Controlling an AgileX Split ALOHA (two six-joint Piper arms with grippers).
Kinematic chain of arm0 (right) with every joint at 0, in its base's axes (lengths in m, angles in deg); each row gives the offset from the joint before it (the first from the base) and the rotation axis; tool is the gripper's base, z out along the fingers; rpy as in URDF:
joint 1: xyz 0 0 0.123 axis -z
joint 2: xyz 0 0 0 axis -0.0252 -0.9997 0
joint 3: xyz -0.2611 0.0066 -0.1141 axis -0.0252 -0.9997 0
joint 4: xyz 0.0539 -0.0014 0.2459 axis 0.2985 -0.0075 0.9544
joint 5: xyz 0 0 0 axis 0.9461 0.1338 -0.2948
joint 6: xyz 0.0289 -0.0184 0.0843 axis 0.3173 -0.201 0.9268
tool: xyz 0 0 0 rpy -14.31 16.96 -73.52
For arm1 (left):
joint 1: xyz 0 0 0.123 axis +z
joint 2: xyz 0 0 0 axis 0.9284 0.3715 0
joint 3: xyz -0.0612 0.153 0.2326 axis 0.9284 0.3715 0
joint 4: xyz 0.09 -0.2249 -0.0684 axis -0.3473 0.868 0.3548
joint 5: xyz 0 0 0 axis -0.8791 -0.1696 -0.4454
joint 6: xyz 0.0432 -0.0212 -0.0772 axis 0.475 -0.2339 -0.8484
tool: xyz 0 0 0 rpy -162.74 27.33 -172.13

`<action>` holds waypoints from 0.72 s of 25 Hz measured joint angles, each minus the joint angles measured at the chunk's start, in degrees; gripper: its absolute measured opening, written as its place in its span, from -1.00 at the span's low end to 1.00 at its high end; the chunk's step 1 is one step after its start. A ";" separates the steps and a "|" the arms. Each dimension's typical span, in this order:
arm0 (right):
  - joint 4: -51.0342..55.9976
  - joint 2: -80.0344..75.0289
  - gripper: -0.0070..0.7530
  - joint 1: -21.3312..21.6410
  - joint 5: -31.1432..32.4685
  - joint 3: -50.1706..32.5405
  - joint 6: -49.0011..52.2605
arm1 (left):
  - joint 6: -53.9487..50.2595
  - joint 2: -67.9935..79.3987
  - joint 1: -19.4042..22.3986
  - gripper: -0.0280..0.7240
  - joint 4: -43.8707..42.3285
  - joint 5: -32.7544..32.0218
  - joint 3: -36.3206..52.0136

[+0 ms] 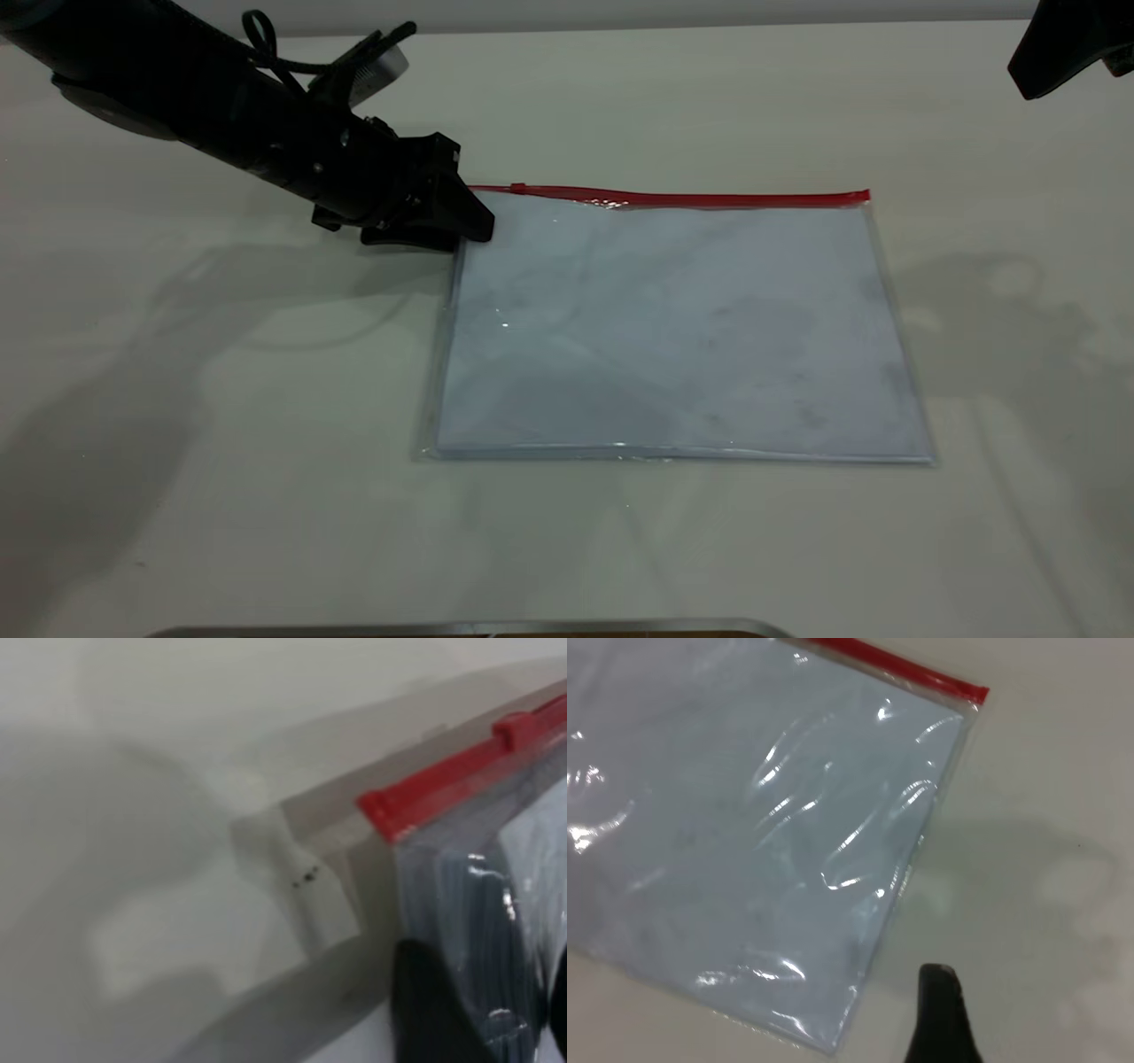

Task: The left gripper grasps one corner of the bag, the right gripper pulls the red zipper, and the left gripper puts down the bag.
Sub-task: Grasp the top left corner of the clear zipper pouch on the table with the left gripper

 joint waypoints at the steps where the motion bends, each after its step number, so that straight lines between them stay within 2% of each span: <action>1: 0.00 0.00 0.56 0.00 0.00 0.00 0.00 | 0.52 0.00 -0.05 -0.07 0.42 -0.22 0.00; 7: 0.05 0.00 0.56 0.00 0.00 0.00 -0.04 | 5.94 0.00 -0.05 -0.81 3.29 -1.81 0.00; 13: 0.10 0.00 0.56 0.00 0.05 0.00 -0.83 | 11.76 0.00 -0.05 -0.90 1.01 -3.70 -1.87; 18: 2.76 0.00 0.56 0.00 0.22 0.00 -4.99 | 13.09 0.00 -0.10 -0.90 -12.25 -11.03 -9.36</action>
